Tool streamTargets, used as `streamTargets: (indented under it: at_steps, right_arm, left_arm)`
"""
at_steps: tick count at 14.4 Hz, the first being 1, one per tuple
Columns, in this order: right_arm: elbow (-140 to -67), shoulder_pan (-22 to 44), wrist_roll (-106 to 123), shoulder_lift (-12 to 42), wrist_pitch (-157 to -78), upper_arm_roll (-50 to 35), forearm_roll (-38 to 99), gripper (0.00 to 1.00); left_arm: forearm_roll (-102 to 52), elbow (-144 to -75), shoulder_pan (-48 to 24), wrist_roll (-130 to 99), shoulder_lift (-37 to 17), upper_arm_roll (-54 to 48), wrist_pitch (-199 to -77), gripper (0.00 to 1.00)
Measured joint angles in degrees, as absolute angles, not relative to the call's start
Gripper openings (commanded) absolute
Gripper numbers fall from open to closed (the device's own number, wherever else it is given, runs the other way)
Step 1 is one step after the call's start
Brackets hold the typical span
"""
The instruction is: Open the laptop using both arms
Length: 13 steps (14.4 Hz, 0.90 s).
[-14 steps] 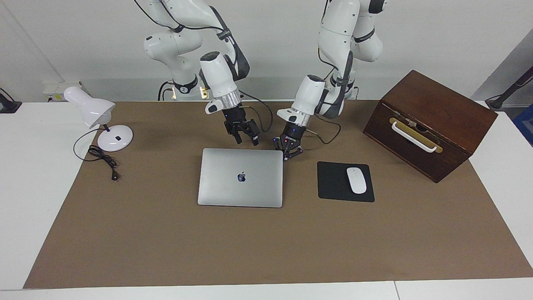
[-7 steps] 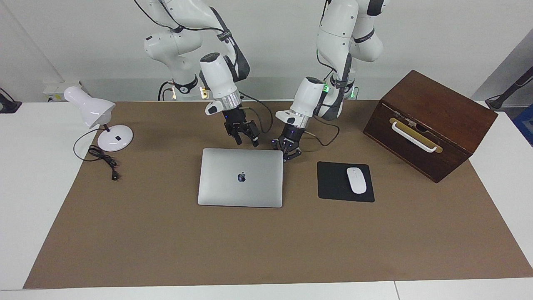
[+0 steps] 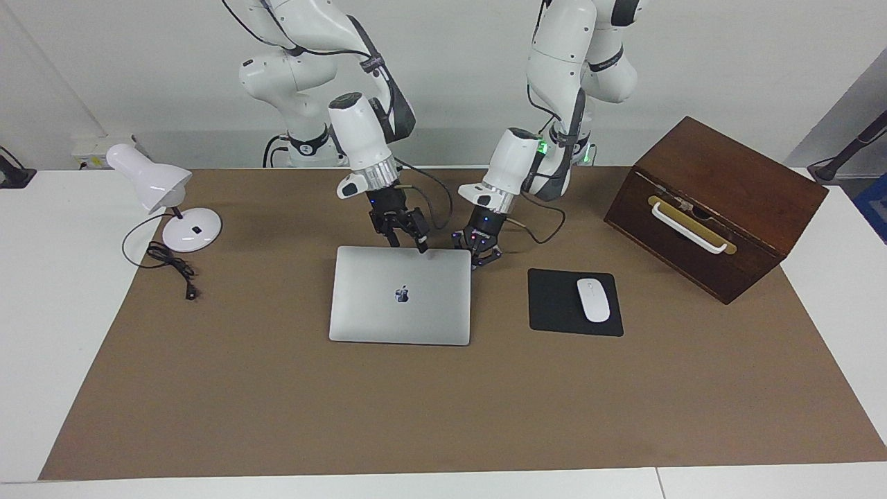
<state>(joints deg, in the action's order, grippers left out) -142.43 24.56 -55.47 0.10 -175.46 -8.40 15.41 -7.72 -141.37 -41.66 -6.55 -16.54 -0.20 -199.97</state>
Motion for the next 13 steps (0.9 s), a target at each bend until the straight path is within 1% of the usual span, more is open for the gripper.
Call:
streamTargets:
  at_steps: [4, 8, 13]
  right_arm:
    - [-141.8, 24.5, -55.5, 0.3, -174.9, -8.4, 15.4, 1.00]
    - [-139.2, 24.3, -55.4, 1.0, -172.5, -8.4, 15.4, 1.00]
    - [-137.9, 24.2, -55.4, 1.5, -171.7, -8.4, 15.4, 1.00]
  left_arm:
    - [-7.7, -141.4, -41.7, -6.5, -16.6, -0.2, -200.0, 0.00]
    - [-7.7, -141.4, -41.7, -6.5, -16.6, -0.2, -200.0, 0.00]
    - [-7.7, -141.3, -41.7, -6.5, -16.6, -0.2, -200.0, 0.00]
